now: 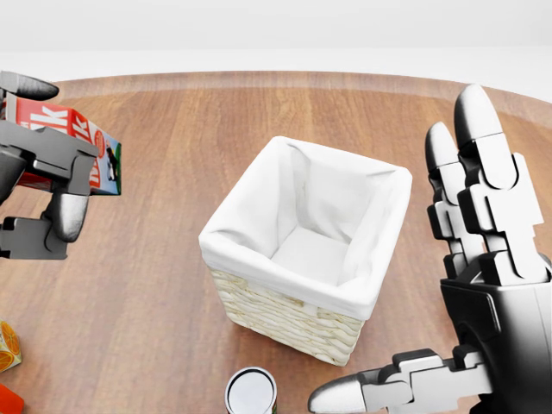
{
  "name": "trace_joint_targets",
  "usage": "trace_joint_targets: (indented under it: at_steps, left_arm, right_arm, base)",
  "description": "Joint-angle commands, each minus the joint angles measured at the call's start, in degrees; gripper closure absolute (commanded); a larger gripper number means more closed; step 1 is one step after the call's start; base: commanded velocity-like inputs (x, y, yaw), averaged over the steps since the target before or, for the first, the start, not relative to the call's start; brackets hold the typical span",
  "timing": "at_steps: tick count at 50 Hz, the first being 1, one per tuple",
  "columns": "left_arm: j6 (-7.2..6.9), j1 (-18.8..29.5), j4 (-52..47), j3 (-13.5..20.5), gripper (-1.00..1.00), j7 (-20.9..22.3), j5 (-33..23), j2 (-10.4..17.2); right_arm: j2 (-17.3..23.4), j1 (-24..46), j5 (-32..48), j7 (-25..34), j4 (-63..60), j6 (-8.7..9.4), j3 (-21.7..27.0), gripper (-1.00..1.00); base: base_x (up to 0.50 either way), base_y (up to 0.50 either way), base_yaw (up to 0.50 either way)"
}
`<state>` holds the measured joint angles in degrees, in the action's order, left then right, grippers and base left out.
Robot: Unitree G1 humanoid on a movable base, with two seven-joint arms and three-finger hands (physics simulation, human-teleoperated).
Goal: Pick the milk and place it in the basket.
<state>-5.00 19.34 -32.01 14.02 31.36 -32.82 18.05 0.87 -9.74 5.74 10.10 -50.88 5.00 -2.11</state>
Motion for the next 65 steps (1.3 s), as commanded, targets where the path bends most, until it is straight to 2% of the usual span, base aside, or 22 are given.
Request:
trace_joint_targets:
  at_steps: [1, 18, 22, 26, 31, 42, 56, 65]
  left_arm:
    - [0.0, 4.4, -3.1, -1.2, 1.0, -0.1, -0.9, 0.2]
    - [0.0, 10.5, -5.2, -4.8, 1.0, 2.8, -2.9, -1.0]
    - [0.0, 12.1, -4.0, -5.3, 1.0, 2.3, -2.8, -1.2]
    - [0.0, 13.7, -3.9, -6.4, 1.0, 2.4, -2.9, -2.0]
    - [0.0, 13.4, -2.6, -7.6, 1.0, 1.4, -3.1, -3.2]
    - [0.0, 17.4, -4.4, -9.0, 1.0, 3.2, -3.7, -4.6]
    - [0.0, 16.8, -7.6, -11.1, 1.0, 4.6, -4.9, -6.9]
    - [0.0, 17.0, -7.2, -13.7, 1.0, 4.1, -5.9, -10.6]
  right_arm:
    - [0.0, 0.1, -0.1, 0.1, -0.2, 0.0, 0.2, -1.0]
    - [0.0, -0.1, 0.0, 0.0, 0.0, 0.0, 0.0, -1.0]
    - [0.0, -0.3, 0.0, -0.1, 0.3, 0.0, -0.3, -1.0]
    - [0.0, 0.2, 0.1, -0.1, 0.1, 0.0, -0.2, -1.0]
    - [0.1, 0.3, 0.0, 0.0, -0.3, 0.0, 0.1, -1.0]
    - [0.1, 1.0, 0.5, 0.3, -2.0, 0.0, -0.2, -1.0]
    - [0.1, 0.5, 0.6, 0.3, -2.5, 0.0, -0.5, -1.0]
    - [0.0, 0.4, 0.5, 0.1, -1.4, 0.0, -0.5, -1.0]
  base:
    - [0.0, 0.0, 0.0]
    - [0.0, 0.0, 0.0]
    - [0.0, 0.0, 0.0]
    - [0.0, 0.0, 0.0]
    - [0.0, 0.0, 0.0]
    - [0.0, 0.0, 0.0]
    - [0.0, 0.0, 0.0]
    - [0.0, 0.0, 0.0]
